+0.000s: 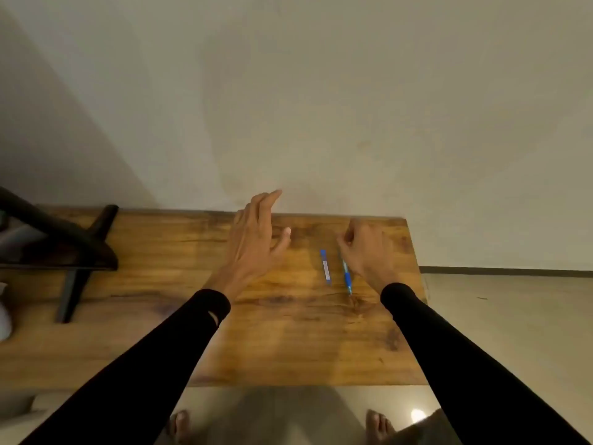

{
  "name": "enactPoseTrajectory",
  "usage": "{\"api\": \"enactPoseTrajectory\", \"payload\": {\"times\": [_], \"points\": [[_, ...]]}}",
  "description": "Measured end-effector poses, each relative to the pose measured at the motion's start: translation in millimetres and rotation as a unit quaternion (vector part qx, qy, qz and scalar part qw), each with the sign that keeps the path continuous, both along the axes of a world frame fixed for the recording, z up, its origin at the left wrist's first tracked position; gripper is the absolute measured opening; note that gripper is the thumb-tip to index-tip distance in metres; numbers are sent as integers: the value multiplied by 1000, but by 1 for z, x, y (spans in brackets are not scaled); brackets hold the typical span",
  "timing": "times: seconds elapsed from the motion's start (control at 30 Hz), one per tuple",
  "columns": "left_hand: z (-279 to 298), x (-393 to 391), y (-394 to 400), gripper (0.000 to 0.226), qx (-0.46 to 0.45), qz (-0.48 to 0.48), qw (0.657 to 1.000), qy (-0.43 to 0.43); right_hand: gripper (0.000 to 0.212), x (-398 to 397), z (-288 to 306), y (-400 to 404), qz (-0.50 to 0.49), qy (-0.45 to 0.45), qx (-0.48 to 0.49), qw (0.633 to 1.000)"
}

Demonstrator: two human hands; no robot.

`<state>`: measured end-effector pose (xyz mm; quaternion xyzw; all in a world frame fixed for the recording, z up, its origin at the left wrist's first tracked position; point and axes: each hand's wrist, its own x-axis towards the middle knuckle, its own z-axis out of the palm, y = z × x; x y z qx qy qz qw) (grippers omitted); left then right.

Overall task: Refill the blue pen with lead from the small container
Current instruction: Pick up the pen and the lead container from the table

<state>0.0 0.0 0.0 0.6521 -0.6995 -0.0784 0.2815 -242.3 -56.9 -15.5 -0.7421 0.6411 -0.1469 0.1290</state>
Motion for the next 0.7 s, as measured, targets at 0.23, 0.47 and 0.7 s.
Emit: {"api": "enactPoseTrajectory", "payload": {"times": [0.23,0.47,0.7], "points": [[-19,-11,27,45,18,3,997,74,40,-2,-19,-6,-14,-49,121,991],[-28,-26,54,22,92,-14,971,222,33,-5,-6,1,-50,-96,116,987],[-26,-50,36,29,175,-48,919,349,17,16,20,34,-50,-319,86,942]]}}
